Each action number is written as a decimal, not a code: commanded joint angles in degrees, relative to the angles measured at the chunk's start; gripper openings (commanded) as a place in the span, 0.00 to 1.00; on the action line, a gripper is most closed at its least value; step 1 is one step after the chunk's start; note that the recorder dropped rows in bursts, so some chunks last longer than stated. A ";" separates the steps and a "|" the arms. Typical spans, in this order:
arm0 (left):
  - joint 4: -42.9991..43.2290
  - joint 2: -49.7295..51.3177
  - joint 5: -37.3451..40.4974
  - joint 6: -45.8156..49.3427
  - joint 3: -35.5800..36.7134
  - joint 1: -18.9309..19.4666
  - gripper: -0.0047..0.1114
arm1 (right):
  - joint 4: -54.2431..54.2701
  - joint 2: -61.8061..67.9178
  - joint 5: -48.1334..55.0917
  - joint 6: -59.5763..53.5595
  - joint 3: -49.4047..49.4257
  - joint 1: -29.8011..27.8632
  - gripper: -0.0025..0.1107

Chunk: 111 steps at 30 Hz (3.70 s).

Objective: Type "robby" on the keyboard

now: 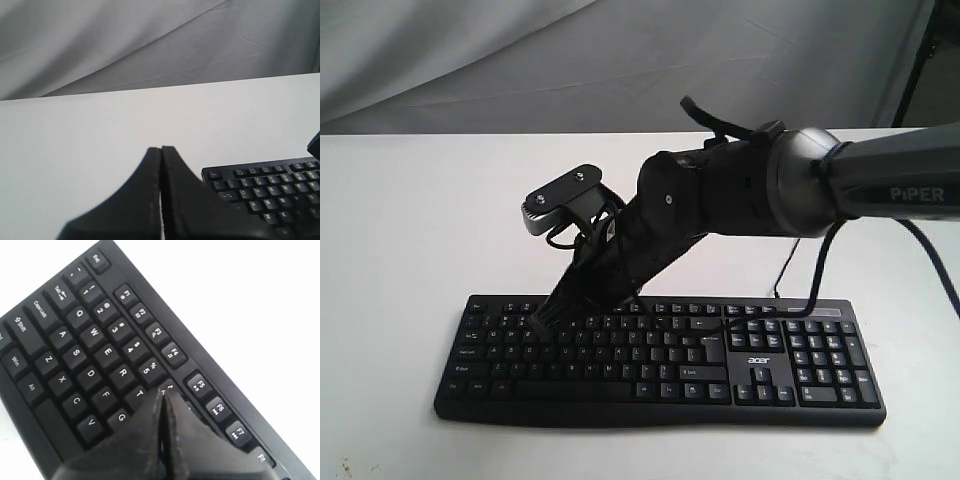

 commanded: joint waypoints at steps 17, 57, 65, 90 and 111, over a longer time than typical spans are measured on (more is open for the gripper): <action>0.27 -0.20 -0.42 -0.16 0.25 -0.36 0.04 | 0.41 3.30 0.19 -0.33 -0.29 -0.34 0.02; 0.27 -0.20 -0.42 -0.16 0.25 -0.36 0.04 | -8.46 -42.33 -19.27 10.88 37.47 -2.76 0.02; 0.27 -0.20 -0.42 -0.16 0.25 -0.36 0.04 | 4.02 -54.33 -35.34 10.88 52.87 -2.76 0.02; 0.27 -0.20 -0.42 -0.16 0.25 -0.36 0.04 | 7.56 -85.38 -36.85 10.66 69.65 -15.61 0.02; 0.27 -0.20 -0.42 -0.16 0.25 -0.36 0.04 | 4.34 -114.27 -12.76 10.13 74.81 -38.73 0.02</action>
